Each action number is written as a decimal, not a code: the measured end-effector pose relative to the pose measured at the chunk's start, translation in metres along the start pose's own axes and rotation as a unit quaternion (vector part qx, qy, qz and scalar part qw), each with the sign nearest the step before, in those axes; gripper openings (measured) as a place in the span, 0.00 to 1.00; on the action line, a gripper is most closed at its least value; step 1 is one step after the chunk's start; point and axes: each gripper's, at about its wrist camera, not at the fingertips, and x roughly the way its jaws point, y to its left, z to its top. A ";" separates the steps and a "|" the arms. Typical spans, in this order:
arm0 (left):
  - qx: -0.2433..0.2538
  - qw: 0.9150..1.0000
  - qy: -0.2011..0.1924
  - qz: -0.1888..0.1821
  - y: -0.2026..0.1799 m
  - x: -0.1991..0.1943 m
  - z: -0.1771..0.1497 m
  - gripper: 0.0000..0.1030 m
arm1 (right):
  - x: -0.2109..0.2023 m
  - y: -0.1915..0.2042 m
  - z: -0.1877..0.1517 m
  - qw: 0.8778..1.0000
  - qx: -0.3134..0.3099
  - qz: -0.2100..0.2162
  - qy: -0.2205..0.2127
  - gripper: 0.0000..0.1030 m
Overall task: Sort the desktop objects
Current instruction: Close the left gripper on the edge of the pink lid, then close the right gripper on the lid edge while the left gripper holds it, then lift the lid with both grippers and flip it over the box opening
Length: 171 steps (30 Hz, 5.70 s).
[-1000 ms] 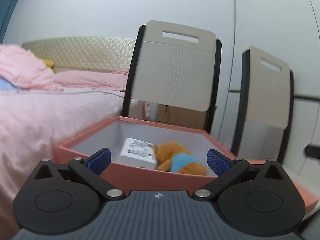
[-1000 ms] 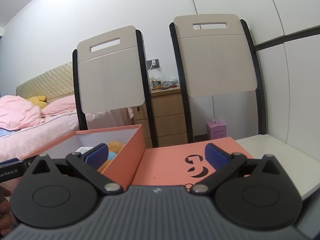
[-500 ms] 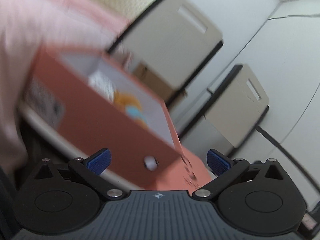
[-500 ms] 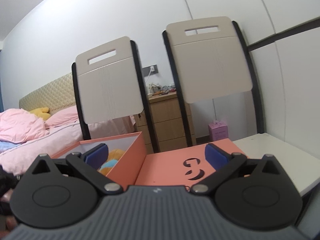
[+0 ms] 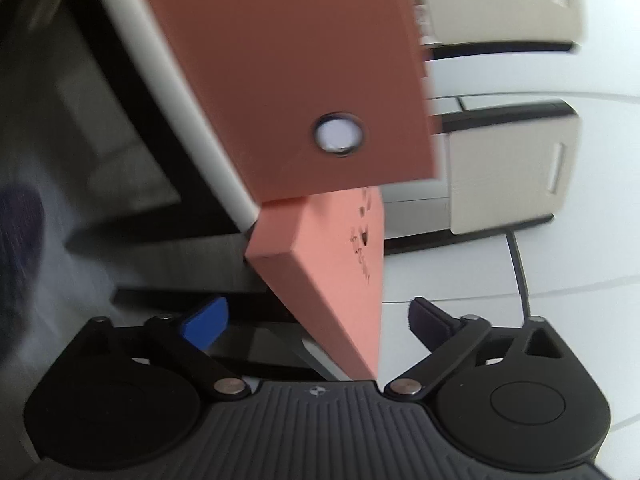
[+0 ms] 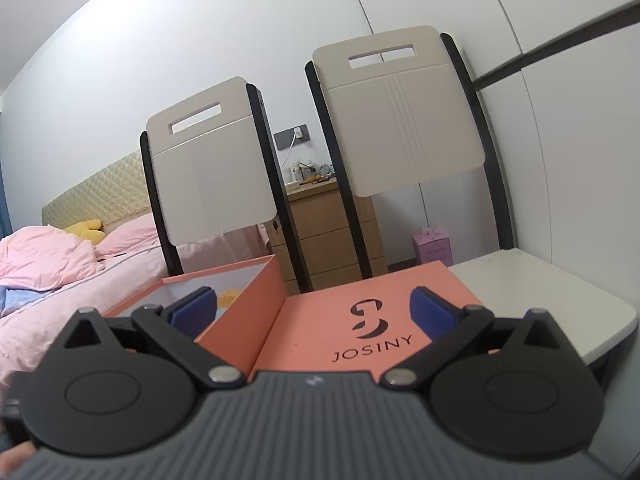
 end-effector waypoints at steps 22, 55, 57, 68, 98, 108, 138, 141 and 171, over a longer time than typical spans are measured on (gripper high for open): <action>-0.030 0.999 0.001 -0.023 0.031 0.034 0.026 0.46 | 0.005 -0.016 -0.006 0.999 0.031 0.015 0.037 1.00; -0.018 0.999 0.011 -0.043 0.053 -0.010 -0.001 0.48 | 0.008 -0.138 -0.010 0.971 0.190 -0.010 0.143 1.00; -0.013 0.999 0.014 -0.048 0.052 -0.001 0.003 0.52 | 0.009 -0.133 -0.010 0.973 0.181 -0.006 0.146 1.00; 0.023 0.998 0.037 -0.053 0.046 0.015 0.004 0.45 | 0.013 -0.131 -0.011 0.974 0.166 -0.035 0.147 1.00; 0.073 0.992 0.070 -0.070 0.057 -0.052 -0.025 0.44 | 0.057 -0.232 -0.060 0.908 0.258 0.139 0.300 0.73; 0.100 0.986 0.059 -0.119 0.030 -0.068 -0.006 0.45 | 0.025 -0.208 -0.028 0.923 0.257 0.137 0.253 0.58; 0.179 0.960 -0.016 -0.216 -0.054 -0.126 0.052 0.50 | 0.020 -0.122 0.093 0.958 0.194 0.173 0.119 0.58; 0.178 0.959 -0.051 -0.216 -0.053 -0.142 0.079 0.50 | 0.056 -0.100 0.096 0.953 0.195 0.190 0.129 0.58; 0.242 0.921 -0.305 0.013 -0.041 -0.173 0.133 0.86 | 0.261 -0.005 -0.009 0.908 0.254 0.270 0.196 0.55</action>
